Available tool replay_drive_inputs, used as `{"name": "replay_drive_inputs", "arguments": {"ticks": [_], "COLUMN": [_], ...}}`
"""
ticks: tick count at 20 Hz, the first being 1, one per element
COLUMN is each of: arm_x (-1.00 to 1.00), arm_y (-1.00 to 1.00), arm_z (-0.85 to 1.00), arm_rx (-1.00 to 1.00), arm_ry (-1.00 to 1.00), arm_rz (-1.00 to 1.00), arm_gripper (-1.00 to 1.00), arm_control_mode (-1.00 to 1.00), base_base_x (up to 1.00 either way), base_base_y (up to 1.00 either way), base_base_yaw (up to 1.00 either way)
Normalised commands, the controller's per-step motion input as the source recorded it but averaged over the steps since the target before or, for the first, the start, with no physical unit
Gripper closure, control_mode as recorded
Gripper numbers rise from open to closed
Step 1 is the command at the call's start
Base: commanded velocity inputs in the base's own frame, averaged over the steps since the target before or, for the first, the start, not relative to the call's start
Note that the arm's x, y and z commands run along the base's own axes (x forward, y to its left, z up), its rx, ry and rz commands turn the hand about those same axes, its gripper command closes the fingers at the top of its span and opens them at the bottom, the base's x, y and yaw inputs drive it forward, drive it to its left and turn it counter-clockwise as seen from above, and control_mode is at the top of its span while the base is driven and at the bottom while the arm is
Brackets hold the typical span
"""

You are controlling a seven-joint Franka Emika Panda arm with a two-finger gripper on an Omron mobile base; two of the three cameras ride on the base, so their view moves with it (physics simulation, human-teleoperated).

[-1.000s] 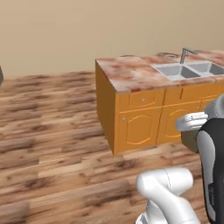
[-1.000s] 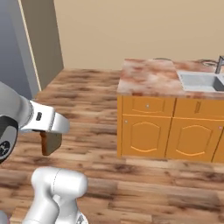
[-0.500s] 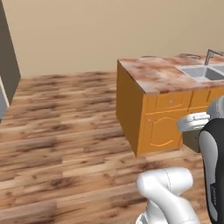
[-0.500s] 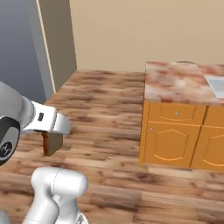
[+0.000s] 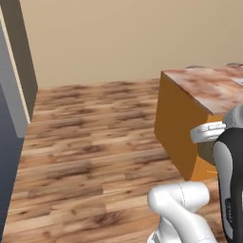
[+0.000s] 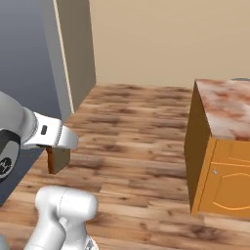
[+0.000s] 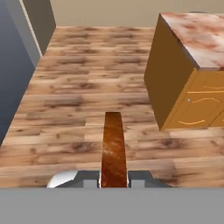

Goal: Start the toaster. Once the lever pops up, take the bread to the plate on the dining counter.

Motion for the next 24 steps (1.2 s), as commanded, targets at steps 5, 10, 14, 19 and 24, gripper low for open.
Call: {"name": "replay_drive_inputs", "arguments": {"ticks": [5, 10, 14, 19, 24], "arm_x": [0.00, 0.00, 0.00, 0.00, 0.00], "arm_y": [0.00, 0.00, 0.00, 0.00, 0.00], "arm_z": [0.00, 0.00, 0.00, 0.00, 0.00], "arm_rx": [0.00, 0.00, 0.00, 0.00, 0.00], "arm_ry": [0.00, 0.00, 0.00, 0.00, 0.00], "arm_rz": [0.00, 0.00, 0.00, 0.00, 0.00], "arm_gripper": [1.00, 1.00, 1.00, 1.00, 1.00], "arm_control_mode": [1.00, 1.00, 1.00, 1.00, 1.00], "base_base_x": [0.99, 1.00, 1.00, 1.00, 1.00], "base_base_y": [0.40, 0.03, 0.02, 0.15, 0.23], "base_base_yaw": [-0.04, -0.05, -0.06, -0.03, -0.01]}}
